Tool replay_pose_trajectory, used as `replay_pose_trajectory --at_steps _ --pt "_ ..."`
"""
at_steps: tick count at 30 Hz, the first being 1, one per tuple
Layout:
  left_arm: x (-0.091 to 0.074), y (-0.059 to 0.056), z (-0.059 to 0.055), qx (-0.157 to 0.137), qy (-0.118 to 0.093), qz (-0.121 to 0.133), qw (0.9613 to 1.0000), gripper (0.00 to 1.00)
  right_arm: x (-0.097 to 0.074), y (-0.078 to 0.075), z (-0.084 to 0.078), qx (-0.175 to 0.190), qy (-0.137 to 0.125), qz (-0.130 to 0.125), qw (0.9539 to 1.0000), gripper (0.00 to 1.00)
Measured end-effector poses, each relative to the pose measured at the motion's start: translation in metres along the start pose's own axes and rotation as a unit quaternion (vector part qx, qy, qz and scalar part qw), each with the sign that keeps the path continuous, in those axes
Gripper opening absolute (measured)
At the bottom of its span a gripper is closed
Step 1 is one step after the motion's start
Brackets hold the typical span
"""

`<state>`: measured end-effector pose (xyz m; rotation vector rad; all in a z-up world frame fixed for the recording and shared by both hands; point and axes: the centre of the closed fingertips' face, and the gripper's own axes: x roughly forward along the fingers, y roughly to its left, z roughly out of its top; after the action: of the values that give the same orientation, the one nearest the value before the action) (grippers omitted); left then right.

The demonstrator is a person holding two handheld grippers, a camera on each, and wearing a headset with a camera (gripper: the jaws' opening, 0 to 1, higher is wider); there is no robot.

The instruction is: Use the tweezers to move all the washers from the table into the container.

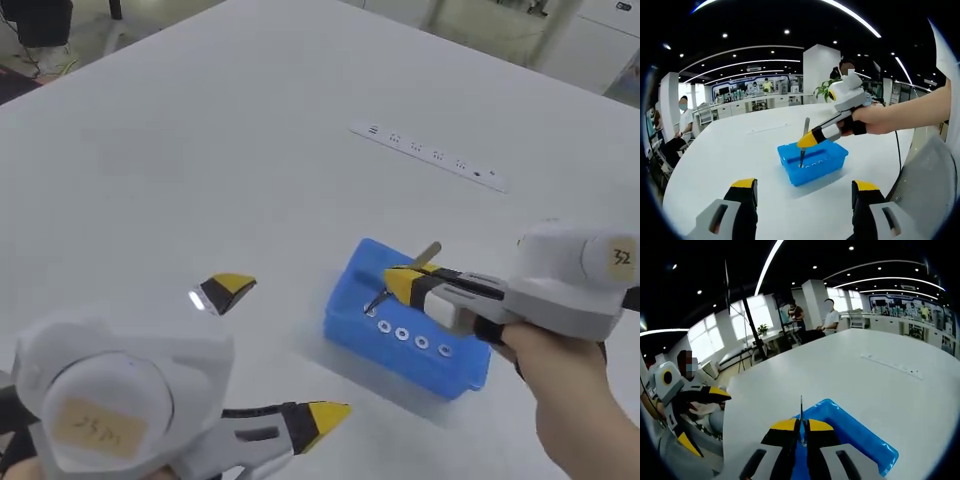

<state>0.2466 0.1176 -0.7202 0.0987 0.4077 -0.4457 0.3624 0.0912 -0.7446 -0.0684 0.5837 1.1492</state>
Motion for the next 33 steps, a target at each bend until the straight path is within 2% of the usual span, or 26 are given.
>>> replay_pose_trajectory --at_steps 12,19,27,33 --pt "0.000 -0.003 -0.001 0.000 0.002 -0.006 1.0000 0.75 0.006 -0.004 -0.012 -0.017 0.023 -0.004 0.9996 0.02" --pt "0.001 -0.004 -0.002 0.001 0.004 -0.009 0.9999 0.75 0.008 -0.003 -0.019 -0.044 0.039 -0.006 0.9982 0.02" --pt "0.001 -0.005 -0.002 0.002 0.006 -0.011 0.9999 0.75 0.008 -0.004 -0.018 -0.052 0.038 -0.003 0.9979 0.03" --pt "0.001 -0.004 -0.002 0.001 0.006 -0.007 1.0000 0.75 -0.004 -0.001 -0.002 -0.051 0.005 -0.003 0.9987 0.03"
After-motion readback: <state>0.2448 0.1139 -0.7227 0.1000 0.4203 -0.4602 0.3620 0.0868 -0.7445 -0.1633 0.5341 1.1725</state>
